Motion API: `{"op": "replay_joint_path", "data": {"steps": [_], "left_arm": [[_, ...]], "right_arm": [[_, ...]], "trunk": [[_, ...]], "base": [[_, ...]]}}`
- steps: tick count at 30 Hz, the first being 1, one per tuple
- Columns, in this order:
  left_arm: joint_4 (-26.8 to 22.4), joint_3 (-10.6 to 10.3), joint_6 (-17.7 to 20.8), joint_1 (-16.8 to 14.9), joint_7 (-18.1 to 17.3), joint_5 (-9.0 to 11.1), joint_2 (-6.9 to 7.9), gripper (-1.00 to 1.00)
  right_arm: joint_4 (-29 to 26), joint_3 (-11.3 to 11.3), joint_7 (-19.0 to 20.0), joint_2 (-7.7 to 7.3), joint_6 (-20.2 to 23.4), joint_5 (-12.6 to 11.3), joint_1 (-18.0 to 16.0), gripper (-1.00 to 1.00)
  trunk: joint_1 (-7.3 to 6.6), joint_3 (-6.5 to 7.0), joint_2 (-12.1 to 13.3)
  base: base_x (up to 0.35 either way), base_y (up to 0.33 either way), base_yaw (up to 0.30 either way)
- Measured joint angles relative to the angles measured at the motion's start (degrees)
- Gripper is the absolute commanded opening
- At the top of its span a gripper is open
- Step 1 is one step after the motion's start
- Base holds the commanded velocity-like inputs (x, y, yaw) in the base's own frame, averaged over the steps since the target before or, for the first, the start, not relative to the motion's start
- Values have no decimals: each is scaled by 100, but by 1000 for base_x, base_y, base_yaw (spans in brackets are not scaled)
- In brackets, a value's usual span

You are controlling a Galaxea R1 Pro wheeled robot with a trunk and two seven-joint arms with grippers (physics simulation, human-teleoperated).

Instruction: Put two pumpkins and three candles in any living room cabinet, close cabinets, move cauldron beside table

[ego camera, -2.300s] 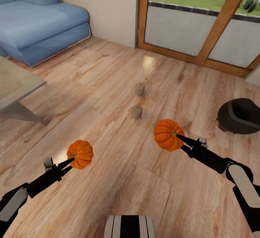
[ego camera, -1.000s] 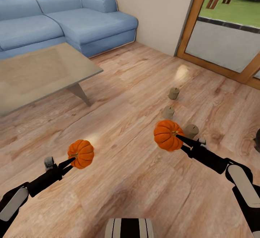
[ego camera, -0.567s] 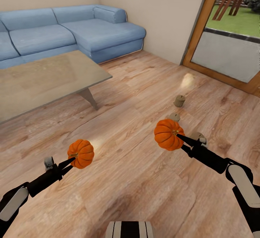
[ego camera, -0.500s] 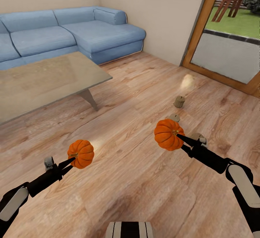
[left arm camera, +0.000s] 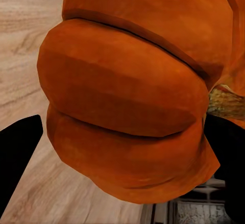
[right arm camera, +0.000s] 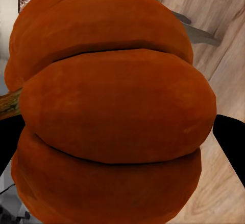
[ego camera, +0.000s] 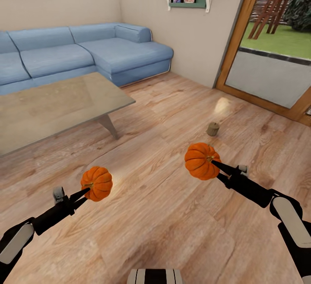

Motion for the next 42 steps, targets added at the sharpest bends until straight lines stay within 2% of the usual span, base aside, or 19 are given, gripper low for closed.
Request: {"op": "replay_joint_path", "data": {"steps": [7,39,42], "left_arm": [[-1,0,2,0,0,4,-2,-100],[1,-4,-16,2,1,10,-7,-100],[14,21,-27,4,0,7,0,-100]], "right_arm": [[-17,1,-31,8,6,12,0,-100],[4,12,-52,9,-16,74,1,-100],[5,12,-54,9,-20,82,3,-100]], "trunk": [[-18,165,9],[-100,1046,53],[-100,1063,53]], "base": [[0,0,88],[0,0,238],[0,0,240]]}}
